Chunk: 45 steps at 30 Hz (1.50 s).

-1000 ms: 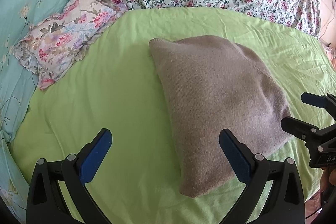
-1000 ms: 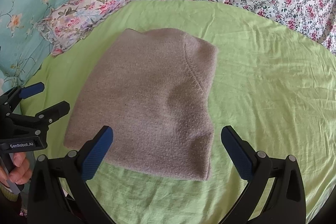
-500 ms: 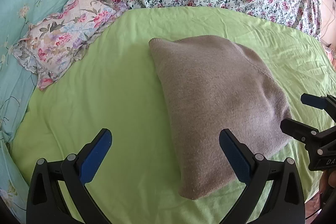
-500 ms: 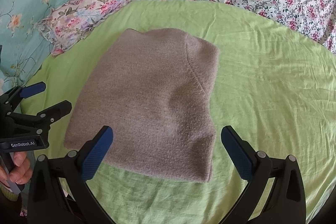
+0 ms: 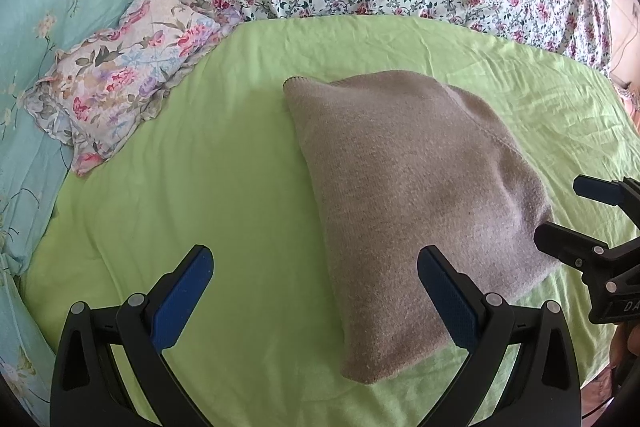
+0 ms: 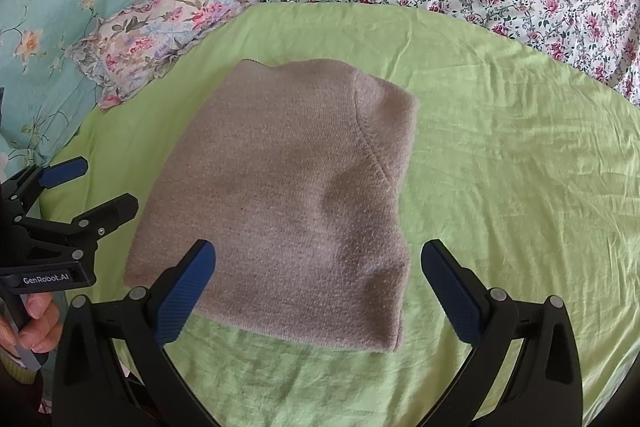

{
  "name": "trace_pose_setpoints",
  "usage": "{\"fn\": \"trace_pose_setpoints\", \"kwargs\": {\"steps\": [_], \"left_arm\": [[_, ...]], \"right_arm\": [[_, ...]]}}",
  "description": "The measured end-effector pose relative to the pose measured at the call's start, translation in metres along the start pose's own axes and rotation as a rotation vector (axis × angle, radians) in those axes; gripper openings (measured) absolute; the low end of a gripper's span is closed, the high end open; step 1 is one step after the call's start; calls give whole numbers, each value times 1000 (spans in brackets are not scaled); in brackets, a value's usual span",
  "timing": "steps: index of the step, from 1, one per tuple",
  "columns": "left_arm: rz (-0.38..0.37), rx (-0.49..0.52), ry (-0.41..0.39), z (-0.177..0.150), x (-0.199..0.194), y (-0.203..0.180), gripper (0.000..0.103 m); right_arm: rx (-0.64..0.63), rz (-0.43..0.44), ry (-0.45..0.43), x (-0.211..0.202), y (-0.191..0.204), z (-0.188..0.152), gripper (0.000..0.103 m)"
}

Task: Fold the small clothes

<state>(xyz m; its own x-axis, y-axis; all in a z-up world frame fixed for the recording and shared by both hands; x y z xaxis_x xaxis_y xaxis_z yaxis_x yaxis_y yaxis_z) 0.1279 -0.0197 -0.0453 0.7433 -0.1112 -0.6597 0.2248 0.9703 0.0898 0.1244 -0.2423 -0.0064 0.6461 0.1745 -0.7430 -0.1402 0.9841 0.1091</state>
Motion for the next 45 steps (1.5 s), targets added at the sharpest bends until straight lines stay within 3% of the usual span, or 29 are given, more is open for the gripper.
{"fn": "trace_pose_setpoints", "kwargs": {"steps": [45], "left_arm": [[2, 8, 10, 2, 5, 0, 102]], "right_arm": [[5, 2, 14, 5, -4, -3, 103]]}}
Point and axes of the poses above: each gripper's, at about its wrist camera, not at the fingertips, and x roughly the way its jaws point, y to its left, z to its top, the point moved 5 cm from there along x, roughly the way its jaws point, and after that the axes turned 11 degrees about -y, right-handed, at the moved point
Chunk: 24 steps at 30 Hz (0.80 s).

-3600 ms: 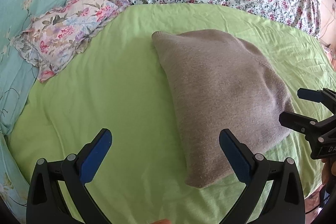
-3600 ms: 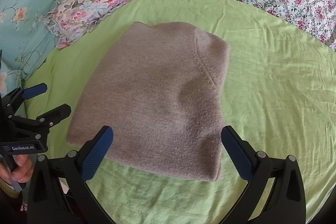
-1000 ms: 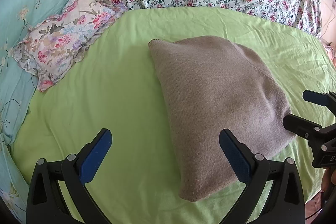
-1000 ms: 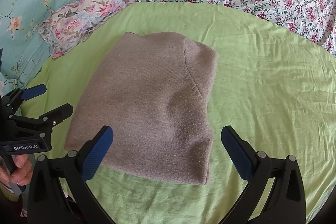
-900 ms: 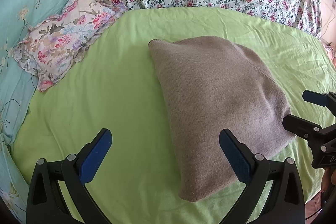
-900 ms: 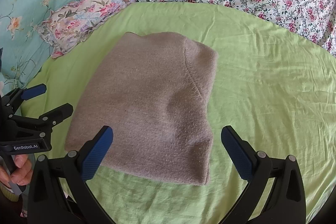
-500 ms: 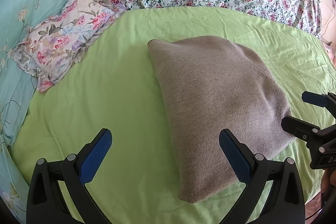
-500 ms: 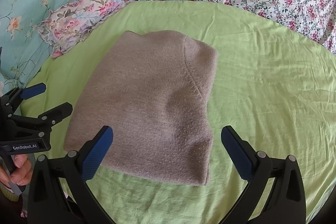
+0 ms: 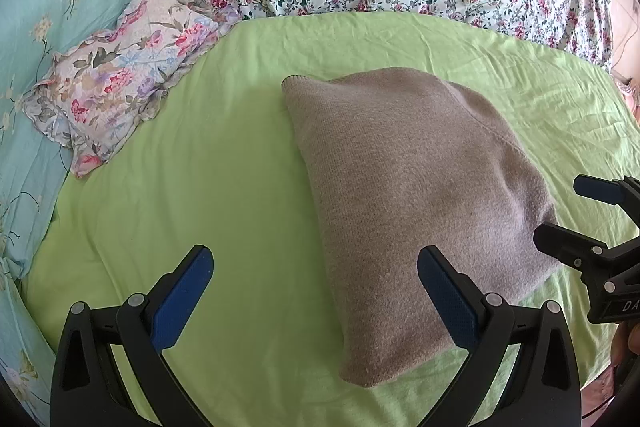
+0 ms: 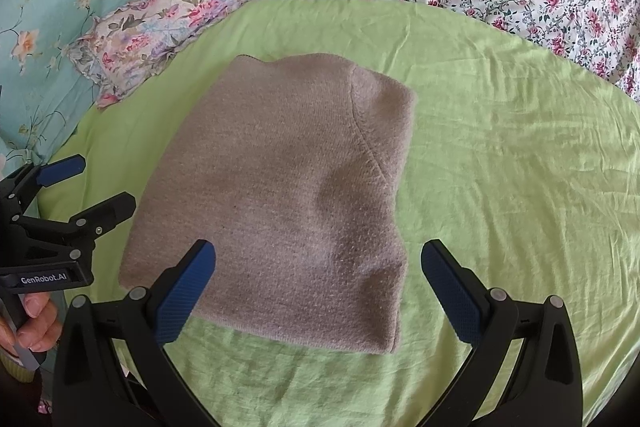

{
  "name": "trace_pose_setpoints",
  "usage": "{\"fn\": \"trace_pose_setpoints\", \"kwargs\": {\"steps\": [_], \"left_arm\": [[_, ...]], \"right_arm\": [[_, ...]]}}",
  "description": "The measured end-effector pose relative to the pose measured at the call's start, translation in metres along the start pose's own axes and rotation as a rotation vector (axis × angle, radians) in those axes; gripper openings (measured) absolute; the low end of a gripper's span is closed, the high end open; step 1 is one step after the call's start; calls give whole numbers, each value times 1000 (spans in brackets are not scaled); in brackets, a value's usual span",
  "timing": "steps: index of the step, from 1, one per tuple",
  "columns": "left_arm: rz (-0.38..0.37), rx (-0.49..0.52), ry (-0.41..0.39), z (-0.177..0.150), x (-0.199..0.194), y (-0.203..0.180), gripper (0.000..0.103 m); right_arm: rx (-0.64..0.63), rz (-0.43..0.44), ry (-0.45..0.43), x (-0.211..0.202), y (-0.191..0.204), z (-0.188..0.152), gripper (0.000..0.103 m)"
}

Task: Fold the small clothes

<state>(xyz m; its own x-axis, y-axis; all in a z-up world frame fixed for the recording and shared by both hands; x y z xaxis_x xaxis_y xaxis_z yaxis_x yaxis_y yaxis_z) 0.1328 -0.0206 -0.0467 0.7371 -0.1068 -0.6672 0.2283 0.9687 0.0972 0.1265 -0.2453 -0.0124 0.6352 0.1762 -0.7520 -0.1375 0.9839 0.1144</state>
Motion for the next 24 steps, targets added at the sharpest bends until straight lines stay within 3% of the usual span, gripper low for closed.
{"fn": "trace_pose_setpoints", "kwargs": {"steps": [24], "left_arm": [[-10, 15, 3, 14, 13, -6, 102]], "right_arm": [[-13, 4, 4, 8, -9, 14, 103]]}}
Point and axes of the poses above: each gripper's, at about its wrist camera, not at the fingertips, and x roughly the way its jaws point, y to its left, z to its top, the point moved 5 cm from there along x, roughly the way its jaws point, and after that the axes turned 11 degrees about -y, right-handed, at the moved point
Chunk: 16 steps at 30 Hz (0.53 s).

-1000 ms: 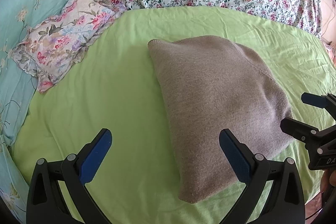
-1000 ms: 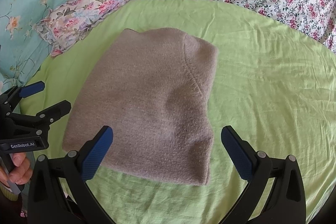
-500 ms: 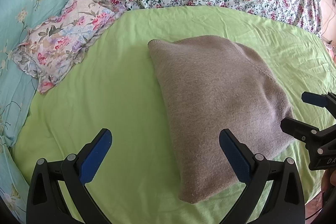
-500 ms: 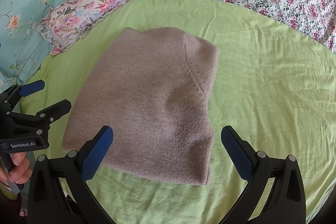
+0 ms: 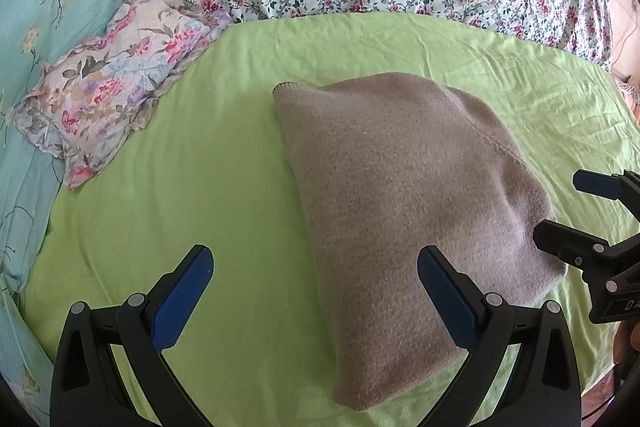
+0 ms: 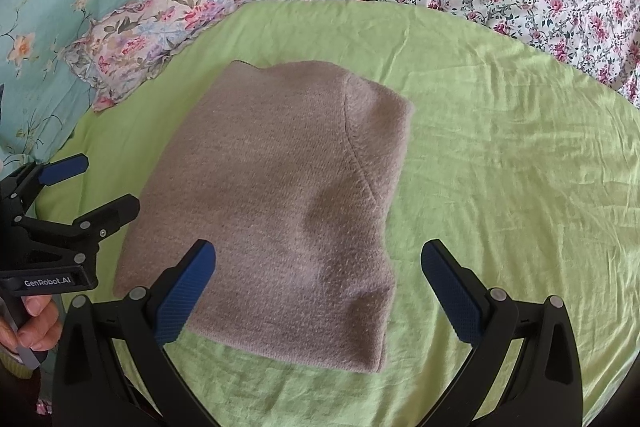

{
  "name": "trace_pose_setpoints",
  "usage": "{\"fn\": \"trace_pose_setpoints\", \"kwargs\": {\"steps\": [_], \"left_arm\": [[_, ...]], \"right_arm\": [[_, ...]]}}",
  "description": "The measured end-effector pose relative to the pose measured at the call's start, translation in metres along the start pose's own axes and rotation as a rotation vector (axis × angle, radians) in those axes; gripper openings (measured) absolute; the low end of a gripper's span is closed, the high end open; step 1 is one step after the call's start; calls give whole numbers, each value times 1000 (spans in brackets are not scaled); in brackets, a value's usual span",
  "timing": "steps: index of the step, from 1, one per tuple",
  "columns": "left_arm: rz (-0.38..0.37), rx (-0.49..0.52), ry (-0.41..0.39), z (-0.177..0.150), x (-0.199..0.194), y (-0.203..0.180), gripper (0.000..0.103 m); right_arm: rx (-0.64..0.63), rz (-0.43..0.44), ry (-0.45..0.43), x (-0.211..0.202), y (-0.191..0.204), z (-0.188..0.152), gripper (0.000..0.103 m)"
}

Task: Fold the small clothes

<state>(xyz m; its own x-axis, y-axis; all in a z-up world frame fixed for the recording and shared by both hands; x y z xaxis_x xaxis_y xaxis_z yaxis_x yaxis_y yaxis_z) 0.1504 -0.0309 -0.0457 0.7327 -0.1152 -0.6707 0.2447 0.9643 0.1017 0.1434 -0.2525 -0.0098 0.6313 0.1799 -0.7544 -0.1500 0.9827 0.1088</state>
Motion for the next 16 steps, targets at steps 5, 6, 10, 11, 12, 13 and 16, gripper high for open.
{"fn": "trace_pose_setpoints", "kwargs": {"steps": [5, 6, 10, 11, 12, 13, 16], "left_arm": [[7, 2, -2, 3, 2, 0, 102], [9, 2, -3, 3, 3, 0, 102], [10, 5, -5, 6, 6, 1, 102], [9, 4, -5, 6, 7, 1, 102], [11, 3, -4, 7, 8, 1, 102], [13, 2, -3, 7, 8, 0, 102], [12, 2, -7, 8, 9, 0, 102]], "right_arm": [[6, 2, -2, 2, -5, 2, 103], [9, 2, -3, 2, -6, 3, 103], [15, 3, -8, 3, -9, 5, 103], [17, 4, -9, 4, -10, 6, 103], [18, 4, -8, 5, -11, 6, 103], [19, 4, -8, 6, -11, 6, 103], [22, 9, -9, 8, -11, 7, 103]]}}
Point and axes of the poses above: each gripper's, at about its wrist camera, not at the fingertips, and x roughly the way its jaws point, y to its left, z to its top, the point moved 5 cm from there along x, roughly the way its jaws point, and after that the axes turned 11 degrees about -y, right-handed, at the moved point
